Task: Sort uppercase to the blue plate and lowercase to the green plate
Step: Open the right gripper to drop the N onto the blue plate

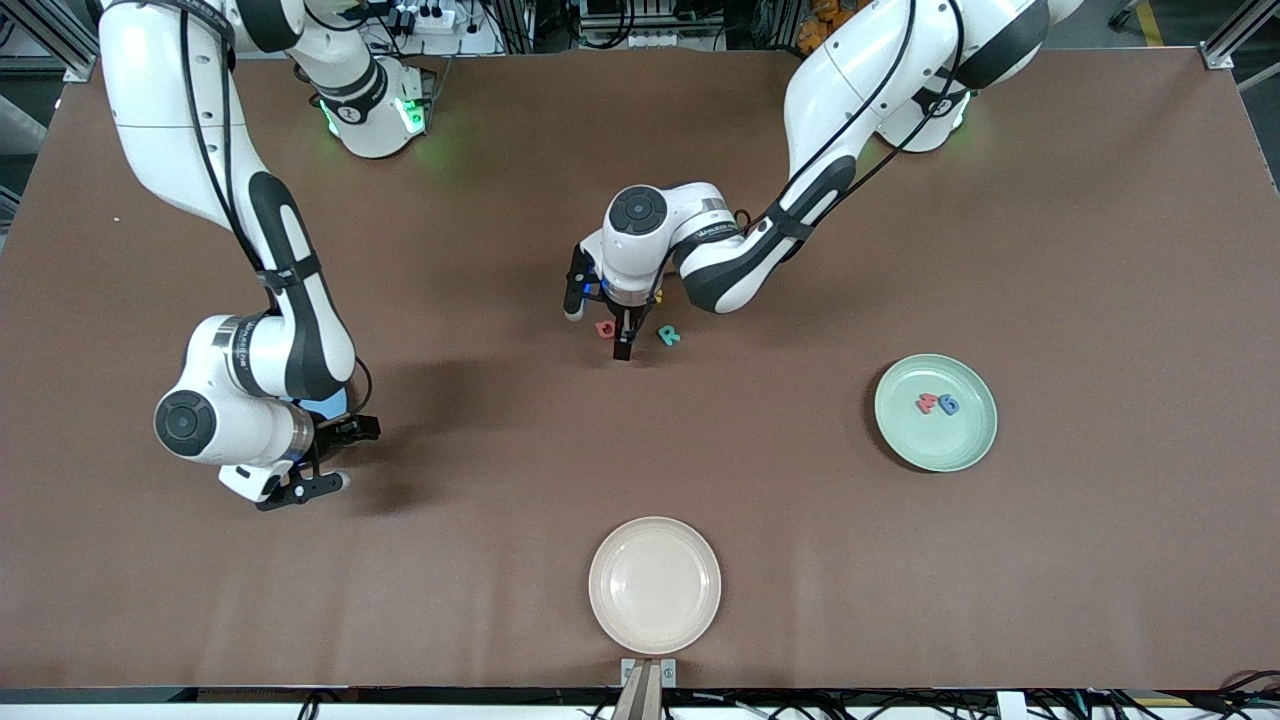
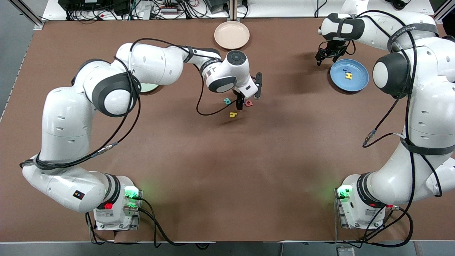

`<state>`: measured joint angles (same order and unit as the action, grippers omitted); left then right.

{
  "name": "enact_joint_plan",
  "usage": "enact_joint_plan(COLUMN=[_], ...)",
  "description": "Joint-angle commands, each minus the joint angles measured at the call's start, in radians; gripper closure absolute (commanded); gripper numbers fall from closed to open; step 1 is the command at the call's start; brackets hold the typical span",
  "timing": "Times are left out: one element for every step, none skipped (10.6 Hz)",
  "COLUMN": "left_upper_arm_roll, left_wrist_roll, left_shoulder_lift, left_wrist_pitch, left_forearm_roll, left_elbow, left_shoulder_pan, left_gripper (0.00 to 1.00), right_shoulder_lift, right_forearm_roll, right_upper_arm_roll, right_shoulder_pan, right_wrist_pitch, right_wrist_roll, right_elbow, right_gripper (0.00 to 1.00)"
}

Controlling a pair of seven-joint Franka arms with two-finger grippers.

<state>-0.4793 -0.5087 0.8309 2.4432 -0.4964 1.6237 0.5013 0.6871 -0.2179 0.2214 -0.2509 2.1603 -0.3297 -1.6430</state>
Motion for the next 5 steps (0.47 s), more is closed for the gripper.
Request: enact_joint_plan(left_upper_arm_roll=[0.002, 0.002, 0.002, 0.002, 0.002], left_wrist_roll=[-0.011, -0.011, -0.011, -0.010, -0.011], left_shoulder_lift=[0.016, 0.020, 0.022, 0.022, 0.022], left_wrist_pitch=[0.003, 0.003, 0.003, 0.003, 0.003], left_forearm_roll=[-0.022, -0.022, -0.022, -0.022, -0.022], left_elbow=[-0.024, -0.024, -0.024, -0.024, -0.022], left_shoulder_pan=[0.011, 0.011, 0.011, 0.013, 0.013], left_gripper=[0.06, 0.10, 0.10, 0.10, 0.10], right_shoulder_lift=[0.005, 0.017, 0.023, 0.025, 0.031], right_forearm_roll=[-0.023, -0.020, -0.021, -0.023, -0.023], right_upper_arm_roll=[-0.004, -0.004, -0.005, -0.005, -0.005], right_shoulder_pan=[0.050, 0.083, 0.093, 0.093, 0.093], right_wrist_pitch=[0.045, 0.080, 0.082, 0.082, 0.085], right_wrist_roll=[0.001, 0.000, 0.001, 0.003, 0.003], right_elbow=[-0.003, -0.006, -0.008, -0.011, -0.009], right_gripper=[0.00, 0.00, 0.00, 0.00, 0.00])
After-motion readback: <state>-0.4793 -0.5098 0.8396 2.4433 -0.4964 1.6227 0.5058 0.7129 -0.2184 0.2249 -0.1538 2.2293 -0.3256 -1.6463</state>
